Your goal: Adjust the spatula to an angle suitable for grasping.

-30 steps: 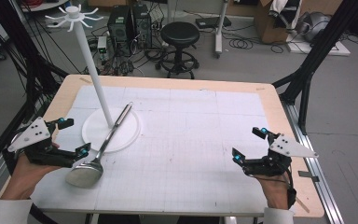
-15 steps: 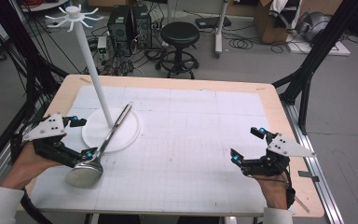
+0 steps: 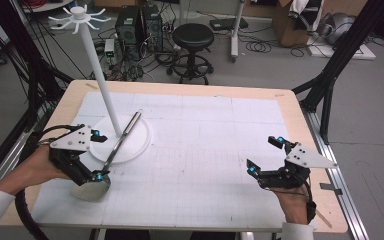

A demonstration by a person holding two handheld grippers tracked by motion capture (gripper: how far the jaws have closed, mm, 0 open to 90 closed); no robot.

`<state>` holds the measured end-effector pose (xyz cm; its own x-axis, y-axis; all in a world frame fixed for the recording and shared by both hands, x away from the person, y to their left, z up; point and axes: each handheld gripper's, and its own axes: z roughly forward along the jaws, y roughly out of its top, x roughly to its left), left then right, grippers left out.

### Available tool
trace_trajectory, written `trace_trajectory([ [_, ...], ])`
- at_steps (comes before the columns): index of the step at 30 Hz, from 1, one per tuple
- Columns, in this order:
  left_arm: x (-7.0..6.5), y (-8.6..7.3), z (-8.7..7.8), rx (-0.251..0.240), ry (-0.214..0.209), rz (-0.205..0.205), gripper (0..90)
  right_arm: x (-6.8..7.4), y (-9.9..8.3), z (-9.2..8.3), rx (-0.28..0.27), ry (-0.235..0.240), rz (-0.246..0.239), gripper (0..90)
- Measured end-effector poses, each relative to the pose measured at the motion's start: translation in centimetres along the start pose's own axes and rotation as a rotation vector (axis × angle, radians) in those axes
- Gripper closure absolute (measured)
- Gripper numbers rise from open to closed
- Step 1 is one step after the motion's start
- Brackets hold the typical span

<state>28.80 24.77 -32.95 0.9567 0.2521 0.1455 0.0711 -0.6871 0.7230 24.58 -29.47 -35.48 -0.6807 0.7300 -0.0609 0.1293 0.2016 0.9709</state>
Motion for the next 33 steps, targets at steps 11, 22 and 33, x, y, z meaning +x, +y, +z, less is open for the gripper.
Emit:
trace_trajectory([
  [11,0.2,1.1,1.8,0.21,-0.142,0.095,10.9,0.1,0.1,0.1,0.0,0.005,0.002,0.9],
  [22,-0.4,0.8,3.7,0.333,-0.232,0.17,57.8,0.1,0.1,-0.1,0.0,-0.001,0.004,0.8],
  [33,-1.1,0.8,5.4,0.402,-0.277,0.224,89.7,0.0,0.2,-0.1,-0.003,0.0,-0.001,0.8],
])
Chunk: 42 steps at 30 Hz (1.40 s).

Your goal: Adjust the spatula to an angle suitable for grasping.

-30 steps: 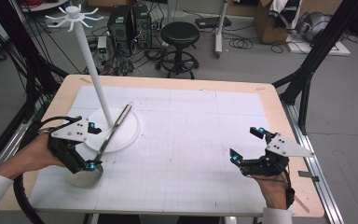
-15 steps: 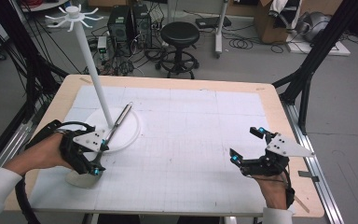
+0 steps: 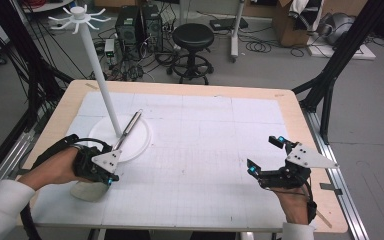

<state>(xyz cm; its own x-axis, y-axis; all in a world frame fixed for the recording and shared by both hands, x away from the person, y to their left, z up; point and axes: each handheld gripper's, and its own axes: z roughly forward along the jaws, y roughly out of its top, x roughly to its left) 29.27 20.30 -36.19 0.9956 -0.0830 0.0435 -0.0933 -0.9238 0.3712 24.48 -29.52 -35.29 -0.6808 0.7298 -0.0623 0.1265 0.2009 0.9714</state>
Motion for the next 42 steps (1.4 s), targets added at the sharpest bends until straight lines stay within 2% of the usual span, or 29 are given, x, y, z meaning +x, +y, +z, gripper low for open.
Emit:
trace_trajectory([
  [6,-0.1,-0.1,1.4,0.04,-0.025,-0.004,89.7,0.0,0.0,-0.1,0.001,-0.002,0.001,0.8],
  [10,-0.2,-0.4,2.2,0.035,-0.036,-0.022,89.8,0.0,0.0,0.0,0.003,-0.003,0.0,0.8],
  [14,-0.3,-1.0,2.9,0.058,-0.055,-0.031,89.8,-0.1,0.0,-0.1,0.004,-0.008,0.0,0.8],
  [21,-0.5,-1.2,3.4,0.075,-0.077,-0.044,89.7,0.0,-0.1,0.1,0.009,-0.006,0.002,0.8],
  [24,-0.4,-1.1,3.5,0.086,-0.08,-0.035,89.7,0.0,-0.1,0.1,0.009,-0.008,0.001,0.8],
  [25,-0.5,-1.2,3.6,0.089,-0.086,-0.049,89.8,-0.1,-0.1,0.0,0.008,-0.009,-0.002,0.8],
  [26,-0.4,-1.2,3.7,0.094,-0.085,-0.039,89.8,-0.1,-0.1,-0.1,0.007,-0.01,0.003,0.8],
  [27,-0.5,-1.2,3.7,0.099,-0.091,-0.054,89.8,-0.1,-0.1,-0.1,0.007,-0.01,0.003,0.8],
  [28,-0.4,-1.2,3.8,0.102,-0.093,-0.044,89.8,-0.2,-0.1,-0.1,0.007,-0.012,-0.001,0.8],
  [30,-0.5,-1.3,3.9,0.109,-0.099,-0.056,89.7,-0.2,-0.1,-0.2,0.007,-0.012,0.007,0.8],
  [33,-0.7,-1.5,4.1,0.127,-0.106,-0.049,89.7,-0.2,-0.1,-0.2,0.008,-0.014,0.009,0.8],
  [42,-1.0,-2.0,4.0,0.126,-0.122,-0.046,89.8,-0.3,-0.1,-0.2,0.01,-0.016,0.007,0.8],
])
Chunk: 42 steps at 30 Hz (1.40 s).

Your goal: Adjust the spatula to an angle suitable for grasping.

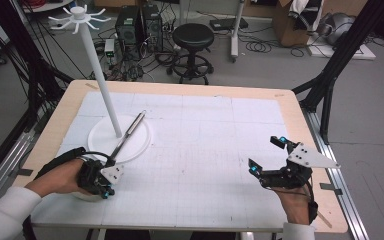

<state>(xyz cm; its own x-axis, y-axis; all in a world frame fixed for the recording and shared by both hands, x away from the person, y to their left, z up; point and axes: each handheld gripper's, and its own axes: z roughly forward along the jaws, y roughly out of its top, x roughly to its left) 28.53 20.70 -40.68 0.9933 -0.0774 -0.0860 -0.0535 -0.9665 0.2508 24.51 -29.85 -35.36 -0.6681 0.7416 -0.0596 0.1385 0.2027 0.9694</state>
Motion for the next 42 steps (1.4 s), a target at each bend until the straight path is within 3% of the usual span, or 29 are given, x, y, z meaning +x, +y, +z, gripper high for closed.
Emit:
trace_trajectory([
  [11,-0.4,-1.7,-0.2,0.026,0.0,-0.009,89.8,0.0,-0.1,0.1,0.005,0.004,0.0,0.9],
  [22,-0.5,-4.5,-1.2,0.042,0.053,-0.056,89.8,0.0,-0.1,0.2,0.011,0.001,-0.001,0.8],
  [24,-0.4,-4.5,-1.2,0.05,0.057,-0.044,89.8,0.1,-0.1,0.2,0.013,0.0,0.001,0.8],
  [30,-0.2,-5.4,-1.4,0.053,0.076,-0.082,89.8,0.0,-0.2,0.3,0.014,-0.002,-0.006,0.9],
  [42,0.3,-6.6,-1.9,0.073,0.106,-0.107,89.9,0.1,-0.2,0.3,0.016,-0.002,-0.003,0.8],
])
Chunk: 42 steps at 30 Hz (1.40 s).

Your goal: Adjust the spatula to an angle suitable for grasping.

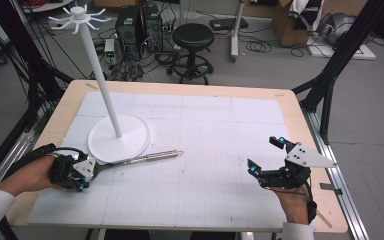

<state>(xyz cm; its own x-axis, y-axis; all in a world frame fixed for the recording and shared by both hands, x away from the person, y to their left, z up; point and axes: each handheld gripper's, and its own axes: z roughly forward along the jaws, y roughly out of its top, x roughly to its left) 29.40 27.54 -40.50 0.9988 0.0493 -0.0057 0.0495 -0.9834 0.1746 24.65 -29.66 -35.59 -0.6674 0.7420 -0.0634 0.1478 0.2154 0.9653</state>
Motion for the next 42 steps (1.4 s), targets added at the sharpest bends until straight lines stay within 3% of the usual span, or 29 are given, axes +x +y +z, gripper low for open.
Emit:
trace_trajectory([
  [5,0.4,-0.7,0.0,0.02,0.019,-0.026,89.9,0.0,0.0,0.0,-0.002,0.0,-0.002,0.9],
  [15,0.7,-1.3,-0.6,-0.009,0.027,-0.044,89.8,-0.1,0.0,0.0,0.0,-0.001,-0.003,0.9],
  [29,0.6,0.3,-2.9,-0.135,0.036,-0.042,84.4,-0.1,0.1,0.0,0.002,0.002,0.003,0.8],
  [33,0.5,0.7,-3.8,-0.176,0.054,-0.028,78.5,-0.1,0.1,-0.1,-0.003,0.001,-0.002,0.9],
  [34,0.5,1.0,-4.2,-0.193,0.068,-0.023,73.2,-0.2,0.1,-0.1,-0.002,0.0,-0.002,0.9],
  [39,0.5,1.7,-5.1,-0.242,0.08,-0.034,64.0,-0.2,0.1,-0.1,0.0,0.001,0.002,0.8],
  [40,0.4,2.0,-5.3,-0.255,0.092,-0.042,55.2,-0.1,0.1,-0.1,0.0,0.004,0.002,0.8],
  [42,0.4,2.4,-5.8,-0.28,0.097,-0.046,50.2,-0.1,0.1,-0.1,0.005,0.005,-0.008,0.8],
])
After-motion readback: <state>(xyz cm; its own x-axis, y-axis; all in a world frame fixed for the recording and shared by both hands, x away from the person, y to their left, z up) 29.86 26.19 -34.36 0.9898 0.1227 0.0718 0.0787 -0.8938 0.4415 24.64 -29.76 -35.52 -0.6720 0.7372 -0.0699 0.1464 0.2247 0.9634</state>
